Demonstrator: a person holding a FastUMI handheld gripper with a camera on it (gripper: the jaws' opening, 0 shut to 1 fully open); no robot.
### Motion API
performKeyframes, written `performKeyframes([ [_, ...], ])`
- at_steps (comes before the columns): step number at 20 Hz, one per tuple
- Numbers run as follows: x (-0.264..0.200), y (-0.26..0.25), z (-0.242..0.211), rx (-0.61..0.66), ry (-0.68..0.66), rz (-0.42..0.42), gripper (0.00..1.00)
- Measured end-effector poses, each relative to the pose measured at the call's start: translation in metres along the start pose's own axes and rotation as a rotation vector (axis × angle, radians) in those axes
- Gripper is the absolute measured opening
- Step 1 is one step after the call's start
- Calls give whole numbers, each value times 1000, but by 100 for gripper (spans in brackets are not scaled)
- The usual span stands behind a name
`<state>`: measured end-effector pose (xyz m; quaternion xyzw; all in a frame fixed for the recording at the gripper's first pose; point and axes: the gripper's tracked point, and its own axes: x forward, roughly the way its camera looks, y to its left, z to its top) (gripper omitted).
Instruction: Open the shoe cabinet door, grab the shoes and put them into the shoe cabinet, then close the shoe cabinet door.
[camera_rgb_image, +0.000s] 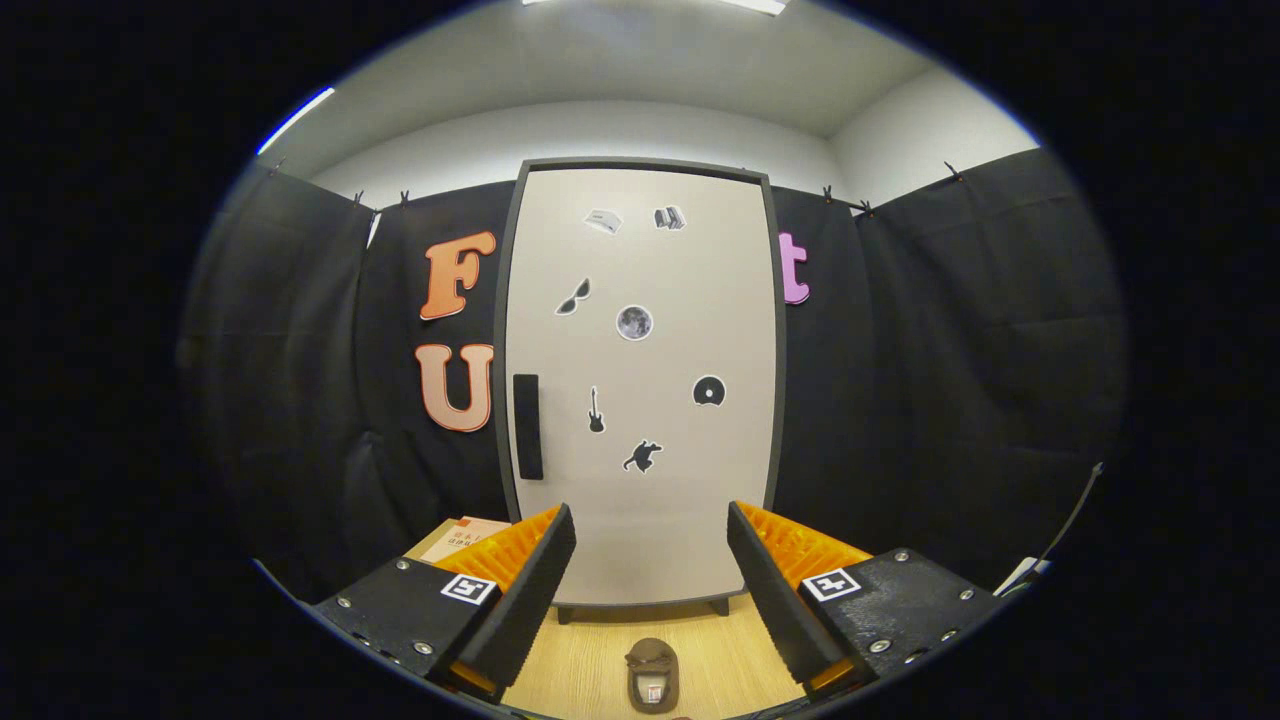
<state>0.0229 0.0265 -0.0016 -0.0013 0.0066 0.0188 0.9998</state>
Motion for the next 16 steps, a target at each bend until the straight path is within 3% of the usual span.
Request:
performKeyframes([
  [16, 104, 90, -4, 11, 10, 105, 96],
])
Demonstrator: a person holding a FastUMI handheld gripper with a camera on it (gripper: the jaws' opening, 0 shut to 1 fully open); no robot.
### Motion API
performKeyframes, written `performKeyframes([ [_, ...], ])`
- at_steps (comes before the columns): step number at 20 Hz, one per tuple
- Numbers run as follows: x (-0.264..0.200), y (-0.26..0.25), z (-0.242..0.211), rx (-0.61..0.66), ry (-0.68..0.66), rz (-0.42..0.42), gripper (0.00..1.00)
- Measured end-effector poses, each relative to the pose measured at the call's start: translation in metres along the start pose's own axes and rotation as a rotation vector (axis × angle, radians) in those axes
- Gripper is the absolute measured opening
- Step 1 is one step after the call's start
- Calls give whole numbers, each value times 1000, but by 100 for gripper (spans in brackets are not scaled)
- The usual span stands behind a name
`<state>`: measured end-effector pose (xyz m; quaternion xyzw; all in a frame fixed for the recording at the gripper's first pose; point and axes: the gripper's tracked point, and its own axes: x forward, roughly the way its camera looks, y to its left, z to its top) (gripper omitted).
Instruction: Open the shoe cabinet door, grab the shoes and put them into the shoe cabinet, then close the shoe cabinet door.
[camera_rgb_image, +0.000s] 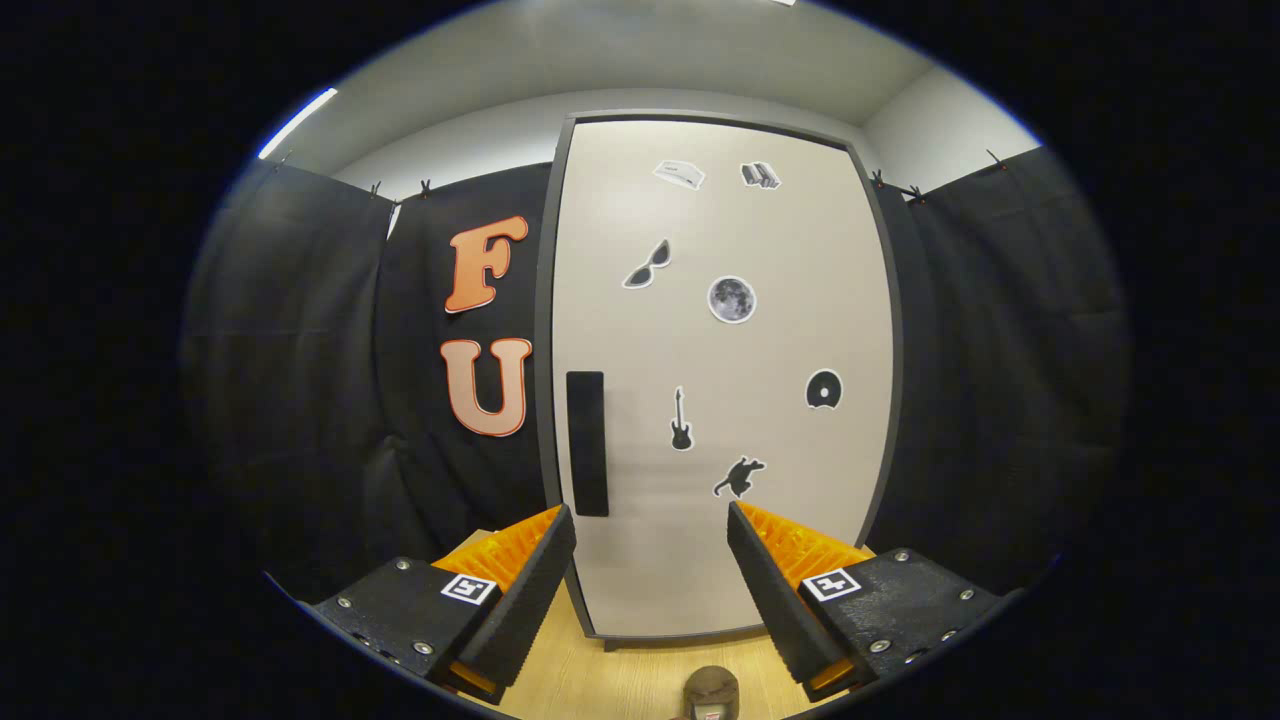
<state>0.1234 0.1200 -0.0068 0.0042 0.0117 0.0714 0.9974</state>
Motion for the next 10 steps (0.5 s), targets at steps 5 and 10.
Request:
performKeyframes([
  [5, 40, 21, 0, -6, -3, 11, 96],
  [10, 77, 39, 3, 3, -2, 18, 96],
])
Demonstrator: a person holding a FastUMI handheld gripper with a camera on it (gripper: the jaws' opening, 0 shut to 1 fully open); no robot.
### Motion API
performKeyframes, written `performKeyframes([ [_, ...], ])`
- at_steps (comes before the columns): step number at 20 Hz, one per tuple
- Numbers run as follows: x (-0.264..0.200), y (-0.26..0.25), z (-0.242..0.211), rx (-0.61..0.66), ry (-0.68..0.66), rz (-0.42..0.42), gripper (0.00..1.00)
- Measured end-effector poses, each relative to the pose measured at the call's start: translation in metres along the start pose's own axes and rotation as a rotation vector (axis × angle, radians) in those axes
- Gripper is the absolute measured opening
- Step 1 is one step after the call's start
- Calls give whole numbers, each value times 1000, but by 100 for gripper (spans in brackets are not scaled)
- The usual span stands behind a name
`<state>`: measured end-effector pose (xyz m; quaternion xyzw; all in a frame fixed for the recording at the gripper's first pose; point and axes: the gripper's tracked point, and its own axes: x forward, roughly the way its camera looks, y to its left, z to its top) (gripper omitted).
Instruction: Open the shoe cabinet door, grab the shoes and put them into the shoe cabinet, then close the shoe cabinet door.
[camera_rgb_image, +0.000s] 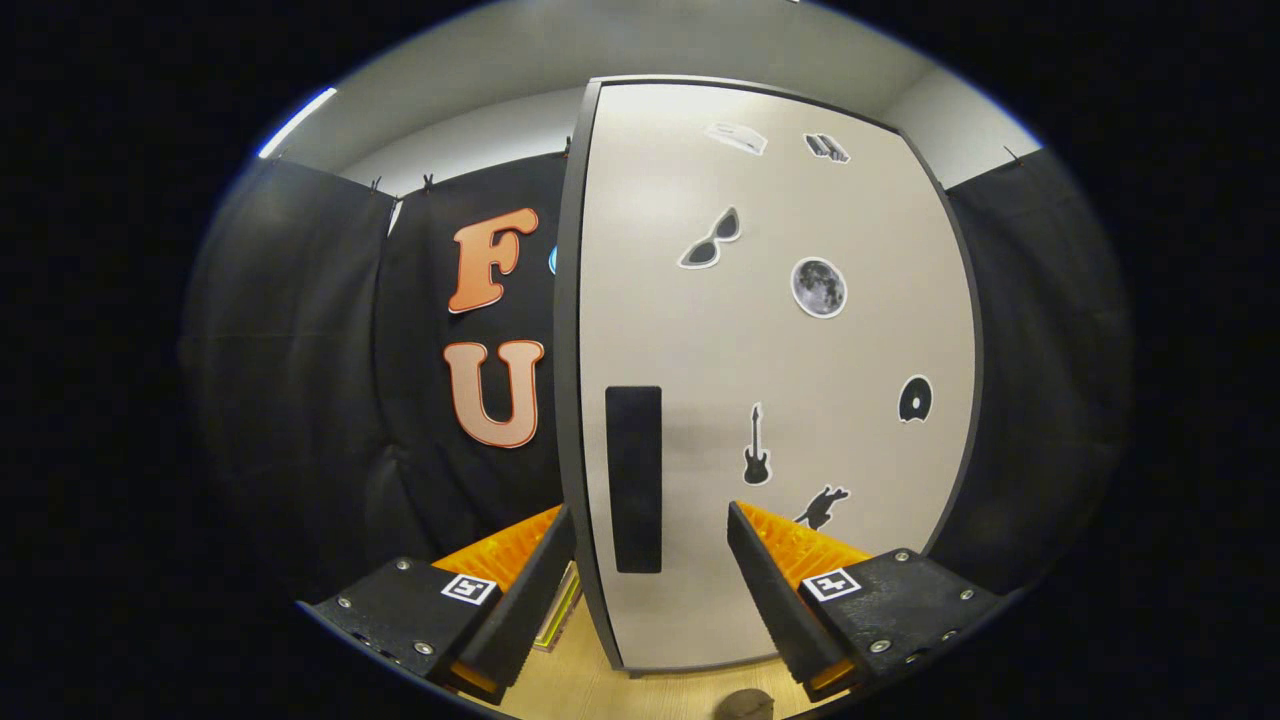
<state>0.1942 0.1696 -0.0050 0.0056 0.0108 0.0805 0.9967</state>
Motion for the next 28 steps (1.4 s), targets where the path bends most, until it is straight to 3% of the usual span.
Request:
performKeyframes([
  [5, 29, 9, 1, -24, -2, -15, 92],
  [7, 35, 8, 4, -20, -17, -31, 82],
  [12, 42, 7, -2, 23, -5, -40, 38],
  [28, 2, -2, 3, 45, 28, -59, 28],
])
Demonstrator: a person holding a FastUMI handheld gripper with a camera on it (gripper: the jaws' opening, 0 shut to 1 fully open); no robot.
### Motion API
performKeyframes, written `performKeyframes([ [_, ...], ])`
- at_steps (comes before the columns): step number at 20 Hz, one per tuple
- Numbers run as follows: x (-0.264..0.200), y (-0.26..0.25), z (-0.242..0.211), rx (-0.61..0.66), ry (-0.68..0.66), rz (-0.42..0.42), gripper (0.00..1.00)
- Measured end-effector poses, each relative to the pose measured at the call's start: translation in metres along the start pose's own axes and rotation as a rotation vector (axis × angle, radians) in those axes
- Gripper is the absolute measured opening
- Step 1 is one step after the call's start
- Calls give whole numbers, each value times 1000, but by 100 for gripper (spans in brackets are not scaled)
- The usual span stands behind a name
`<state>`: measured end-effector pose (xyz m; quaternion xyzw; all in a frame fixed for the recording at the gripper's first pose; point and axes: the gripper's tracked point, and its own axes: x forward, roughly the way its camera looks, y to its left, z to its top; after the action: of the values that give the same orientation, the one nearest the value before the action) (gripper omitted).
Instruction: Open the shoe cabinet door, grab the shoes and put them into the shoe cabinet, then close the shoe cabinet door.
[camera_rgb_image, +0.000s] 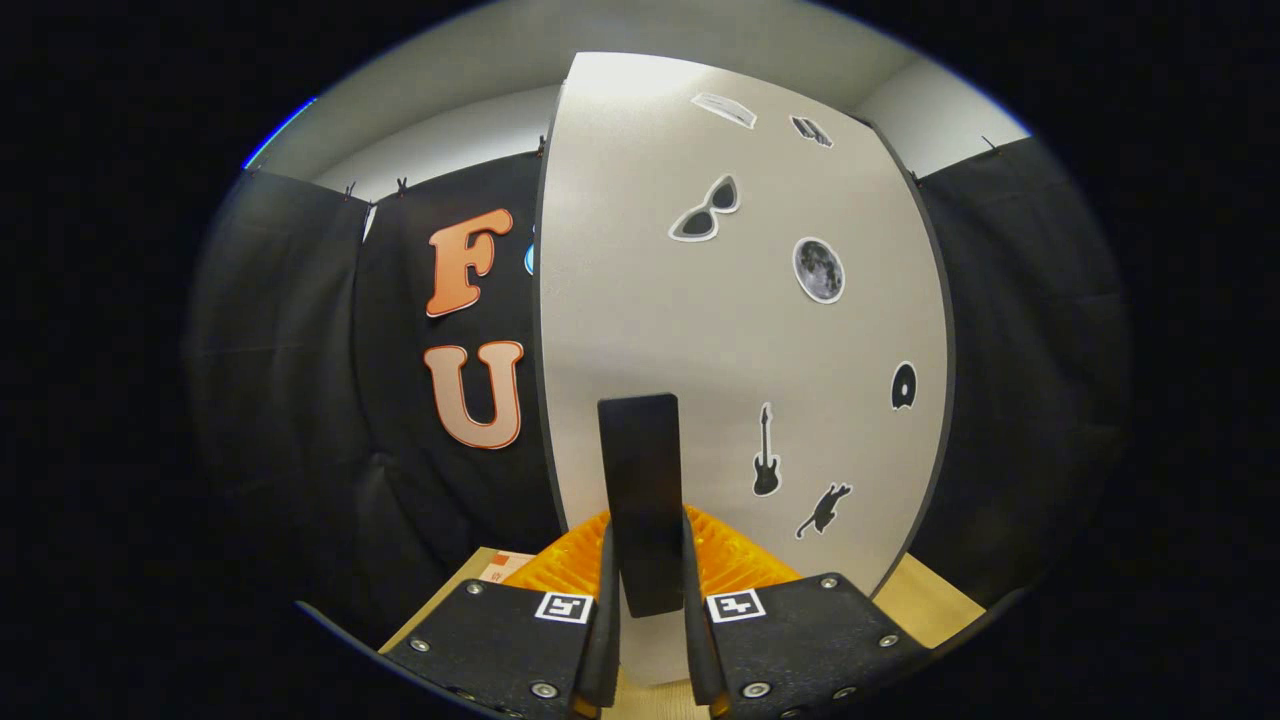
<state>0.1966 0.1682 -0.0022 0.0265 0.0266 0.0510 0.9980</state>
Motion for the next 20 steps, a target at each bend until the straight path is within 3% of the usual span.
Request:
performKeyframes([
  [20, -52, -45, -7, 30, 24, 12, 27],
])
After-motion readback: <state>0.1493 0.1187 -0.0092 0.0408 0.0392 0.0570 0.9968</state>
